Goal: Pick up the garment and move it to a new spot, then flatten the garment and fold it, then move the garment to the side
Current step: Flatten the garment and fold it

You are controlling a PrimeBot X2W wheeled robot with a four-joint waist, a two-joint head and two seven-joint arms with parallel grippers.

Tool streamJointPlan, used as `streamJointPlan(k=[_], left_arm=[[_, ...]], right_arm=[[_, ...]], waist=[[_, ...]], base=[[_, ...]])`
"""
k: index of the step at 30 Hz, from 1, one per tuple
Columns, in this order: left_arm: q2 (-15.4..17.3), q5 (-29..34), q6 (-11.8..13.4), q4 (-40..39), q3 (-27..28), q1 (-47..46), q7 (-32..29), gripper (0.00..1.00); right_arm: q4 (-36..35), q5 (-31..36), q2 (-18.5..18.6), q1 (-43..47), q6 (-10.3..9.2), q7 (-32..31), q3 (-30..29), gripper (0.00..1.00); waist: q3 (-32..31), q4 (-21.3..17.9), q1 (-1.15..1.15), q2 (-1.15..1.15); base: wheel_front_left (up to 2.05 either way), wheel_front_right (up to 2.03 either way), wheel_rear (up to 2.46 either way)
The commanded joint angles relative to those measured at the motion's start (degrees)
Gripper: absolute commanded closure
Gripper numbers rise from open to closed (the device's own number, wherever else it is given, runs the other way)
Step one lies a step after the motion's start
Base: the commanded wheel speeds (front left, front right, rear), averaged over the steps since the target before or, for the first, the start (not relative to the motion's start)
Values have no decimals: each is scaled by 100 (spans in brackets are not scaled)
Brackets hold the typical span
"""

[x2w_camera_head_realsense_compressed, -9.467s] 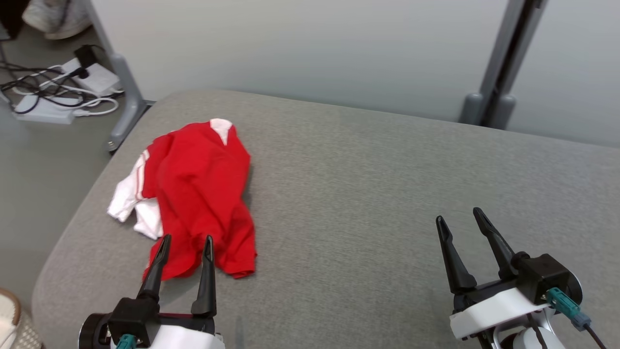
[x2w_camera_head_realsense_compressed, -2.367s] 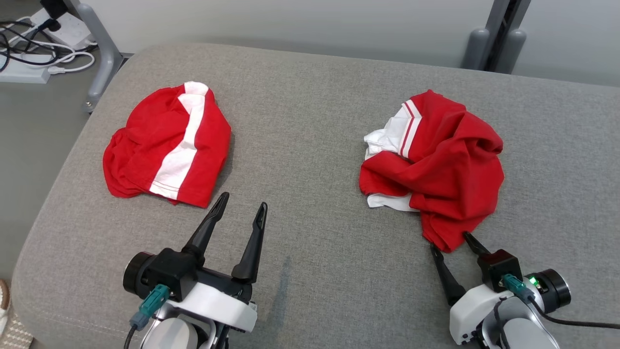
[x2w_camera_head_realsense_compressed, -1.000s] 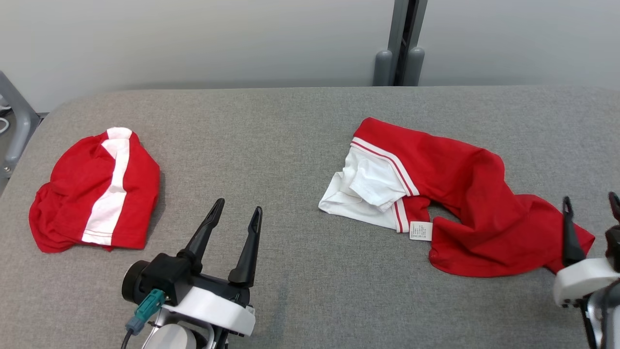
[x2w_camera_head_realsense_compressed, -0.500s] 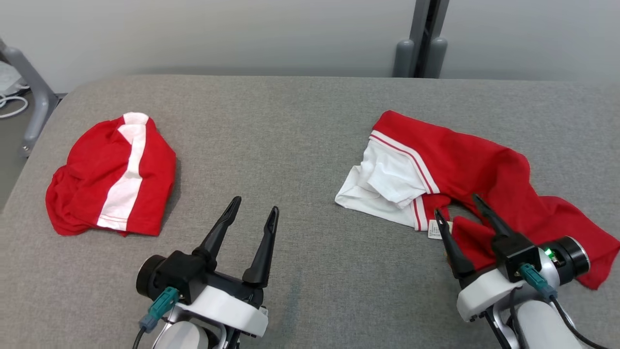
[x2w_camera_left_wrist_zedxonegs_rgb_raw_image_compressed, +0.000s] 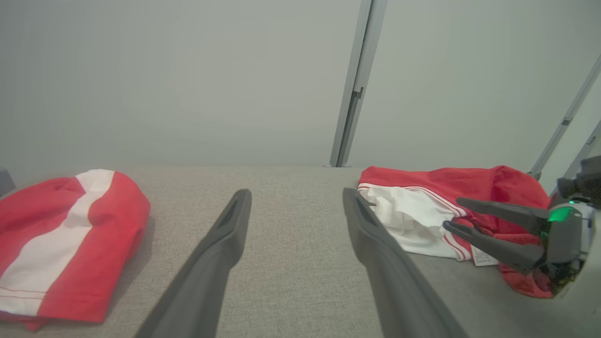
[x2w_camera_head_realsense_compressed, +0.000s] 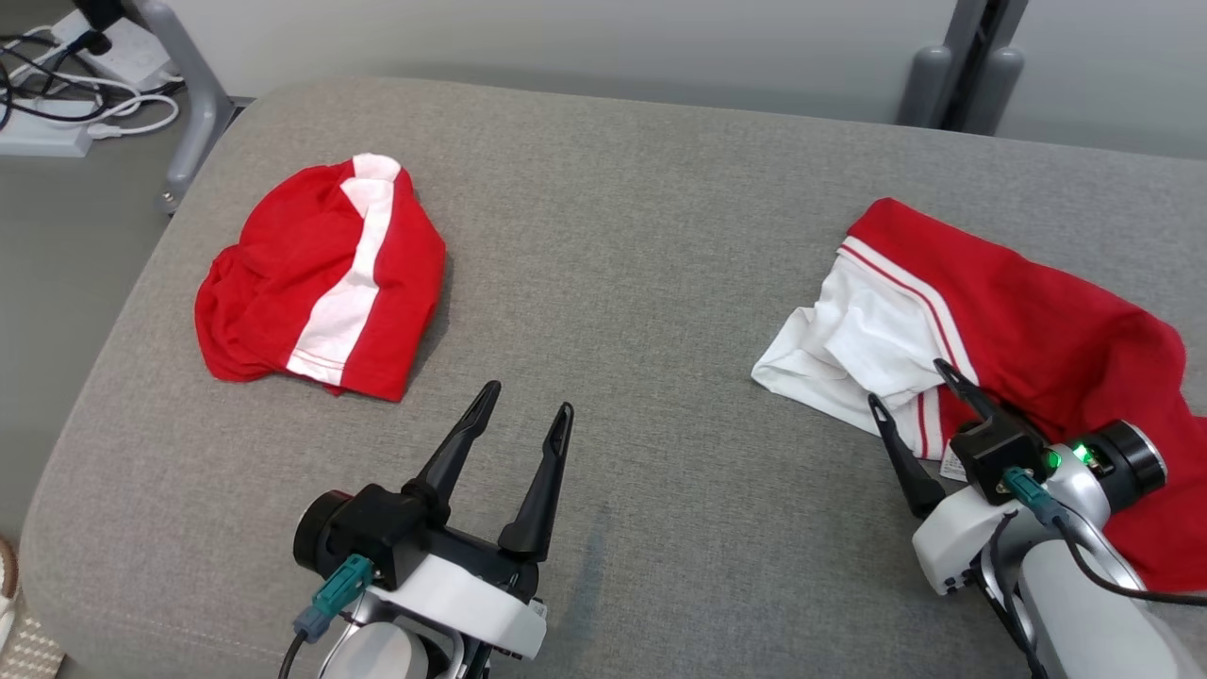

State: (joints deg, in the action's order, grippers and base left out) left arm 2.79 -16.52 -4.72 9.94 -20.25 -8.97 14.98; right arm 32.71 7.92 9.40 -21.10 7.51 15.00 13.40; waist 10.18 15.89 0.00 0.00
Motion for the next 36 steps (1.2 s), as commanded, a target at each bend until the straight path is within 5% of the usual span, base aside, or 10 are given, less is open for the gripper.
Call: streamJointPlan(k=[1, 4, 6, 7, 20, 27, 34, 35, 36], left_arm=[[19, -34, 42, -15, -17, -117, 25, 0], [17, -61, 59, -13, -54, -123, 25, 0], [19, -57, 64, -9, -74, -139, 25, 0], [18, -63, 70, -10, -84, -148, 25, 0], [19, -33, 92, 51, -51, -33, 25, 0], [20, -16, 42, 47, -119, -106, 25, 0], [21, -103, 3, -1, -233, -257, 25, 0], [18, -121, 13, -15, -246, -275, 24, 0], [16, -132, 25, -32, -267, -304, 25, 0]], right_arm=[[130, 77, 59, -141, -4, 32, -57, 0], [493, 229, 60, -299, -4, 31, -226, 0], [694, 266, 53, -388, -4, 17, -353, 87], [770, 303, 42, -431, -4, 16, -395, 100], [-102, -255, -97, -658, -4, 19, -342, 100], [-402, -785, 930, -1398, -4, -354, -458, 100], [512, -1007, 1941, -2483, -4, -917, -955, 100], [695, -935, 2067, -2637, -4, -974, -1079, 63], [882, -863, 2168, -2786, -4, -1038, -1243, 0]], waist=[[112, 165, 0, 0], [187, 309, 0, 0], [216, 361, 0, 0], [223, 378, 0, 0], [42, 236, 0, 0], [28, 142, 0, 0], [305, 369, 0, 0], [369, 404, 0, 0], [437, 441, 0, 0]], base=[[0, 0, 0], [0, 0, 0], [0, 0, 0], [0, 0, 0], [0, 0, 0], [0, 0, 0], [0, 0, 0], [0, 0, 0], [0, 0, 0]])
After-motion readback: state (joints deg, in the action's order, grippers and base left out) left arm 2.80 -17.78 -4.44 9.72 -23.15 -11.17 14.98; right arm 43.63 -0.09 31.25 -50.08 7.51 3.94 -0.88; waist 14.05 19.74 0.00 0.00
